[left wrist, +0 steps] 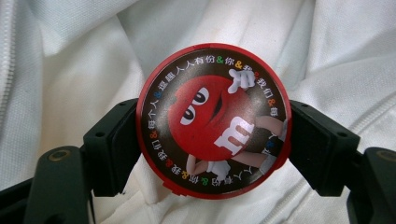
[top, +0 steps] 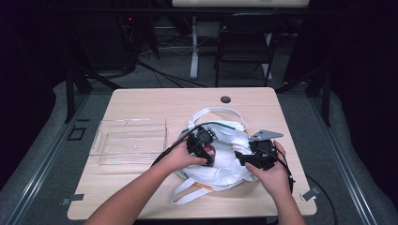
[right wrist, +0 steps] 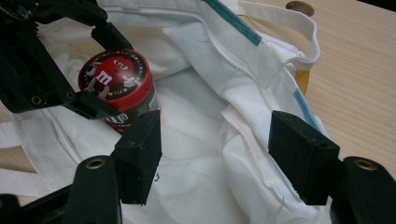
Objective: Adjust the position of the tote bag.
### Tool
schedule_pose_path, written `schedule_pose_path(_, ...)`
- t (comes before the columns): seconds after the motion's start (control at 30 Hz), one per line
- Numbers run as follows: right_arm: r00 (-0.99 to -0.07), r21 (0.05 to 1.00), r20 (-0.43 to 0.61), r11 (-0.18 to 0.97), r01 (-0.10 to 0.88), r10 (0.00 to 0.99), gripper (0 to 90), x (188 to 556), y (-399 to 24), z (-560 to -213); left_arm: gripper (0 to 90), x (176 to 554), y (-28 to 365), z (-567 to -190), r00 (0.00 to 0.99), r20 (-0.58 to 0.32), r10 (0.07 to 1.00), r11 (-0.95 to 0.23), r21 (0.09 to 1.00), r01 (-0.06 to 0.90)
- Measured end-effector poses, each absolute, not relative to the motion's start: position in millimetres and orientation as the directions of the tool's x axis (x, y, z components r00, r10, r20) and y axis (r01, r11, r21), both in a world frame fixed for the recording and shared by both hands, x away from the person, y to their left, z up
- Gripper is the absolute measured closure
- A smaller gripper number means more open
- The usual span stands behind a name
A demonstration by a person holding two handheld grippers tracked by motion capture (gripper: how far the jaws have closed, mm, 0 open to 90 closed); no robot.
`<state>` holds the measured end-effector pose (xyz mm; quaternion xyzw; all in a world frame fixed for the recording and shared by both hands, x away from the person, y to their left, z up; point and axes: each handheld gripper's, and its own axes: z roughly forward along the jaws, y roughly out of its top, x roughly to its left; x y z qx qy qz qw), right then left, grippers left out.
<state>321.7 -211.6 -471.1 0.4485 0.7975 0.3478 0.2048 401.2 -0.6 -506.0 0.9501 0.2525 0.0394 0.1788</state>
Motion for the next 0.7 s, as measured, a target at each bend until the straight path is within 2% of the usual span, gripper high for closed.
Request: schedule_pose_path(0.7,-0.513,0.731,-0.015,0.359,0.580,0.858,34.5,322.5,-210.5,-472.7,25.3,401.4,-3.2,-513.7,0.874,0.004,0.486,-0.823,0.339,0.455)
